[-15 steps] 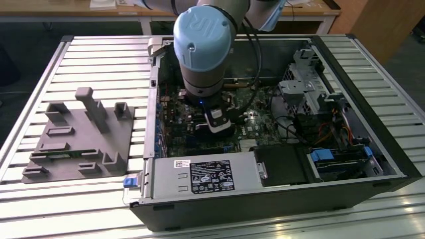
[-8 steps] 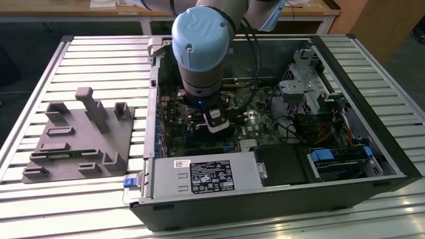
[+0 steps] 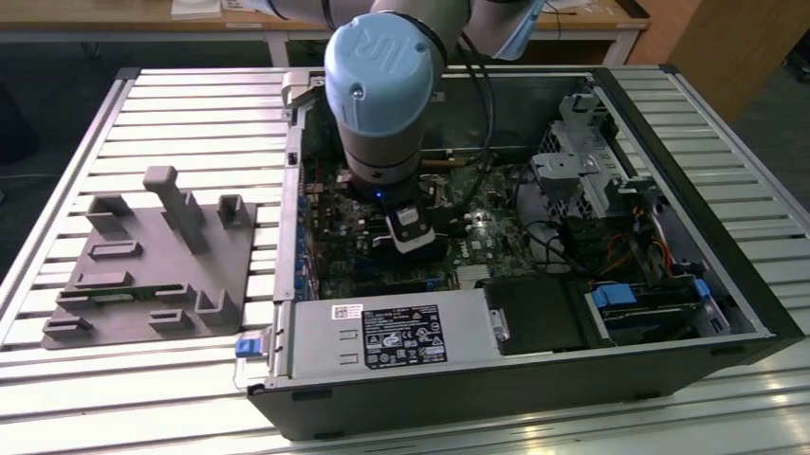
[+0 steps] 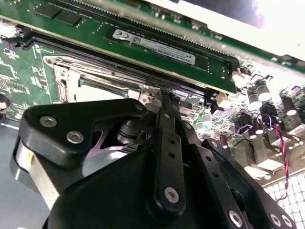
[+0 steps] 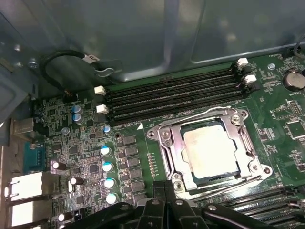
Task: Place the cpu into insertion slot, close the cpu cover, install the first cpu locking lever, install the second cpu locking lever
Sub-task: 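Install the second cpu locking lever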
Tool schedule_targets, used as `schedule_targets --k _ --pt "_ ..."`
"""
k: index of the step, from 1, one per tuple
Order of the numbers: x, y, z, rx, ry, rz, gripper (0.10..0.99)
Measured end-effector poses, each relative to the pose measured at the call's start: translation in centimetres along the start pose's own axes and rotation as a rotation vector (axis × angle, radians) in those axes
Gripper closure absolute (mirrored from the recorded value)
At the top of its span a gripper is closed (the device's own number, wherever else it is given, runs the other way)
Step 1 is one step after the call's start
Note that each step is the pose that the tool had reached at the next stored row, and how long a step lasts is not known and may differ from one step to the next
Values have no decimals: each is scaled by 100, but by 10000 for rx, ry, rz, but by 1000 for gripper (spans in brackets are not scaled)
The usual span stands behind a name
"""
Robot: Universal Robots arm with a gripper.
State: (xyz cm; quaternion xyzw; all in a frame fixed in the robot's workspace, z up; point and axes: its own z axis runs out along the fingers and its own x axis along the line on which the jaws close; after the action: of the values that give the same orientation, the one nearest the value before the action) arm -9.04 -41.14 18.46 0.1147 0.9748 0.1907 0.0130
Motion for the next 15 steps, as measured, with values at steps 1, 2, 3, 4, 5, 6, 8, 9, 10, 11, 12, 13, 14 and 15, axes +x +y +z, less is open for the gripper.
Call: schedule_targets --k 1,2,3,4,5,6,8,9,10,11,12,13,14,15 --pt "0 5 -13 -1 0 0 980" --pt "1 12 -30 0 1 0 980" --pt "1 21 -53 2 1 1 980" --pt "2 30 -75 1 2 0 980" --pt "2 40 -98 0 1 0 980" --pt "3 50 -123 1 1 1 980" --pt "4 71 -175 1 1 1 980" --pt "2 80 -196 2 1 0 980" --pt "-3 87 -212 15 -1 -1 980" --pt "-11 93 -219 41 -7 -2 980" --pt "-24 98 -224 79 -18 -1 980" --pt "-43 103 -225 127 -31 7 980" --pt "-60 107 -224 161 -42 16 980" --pt "-81 112 -222 202 -57 27 980"
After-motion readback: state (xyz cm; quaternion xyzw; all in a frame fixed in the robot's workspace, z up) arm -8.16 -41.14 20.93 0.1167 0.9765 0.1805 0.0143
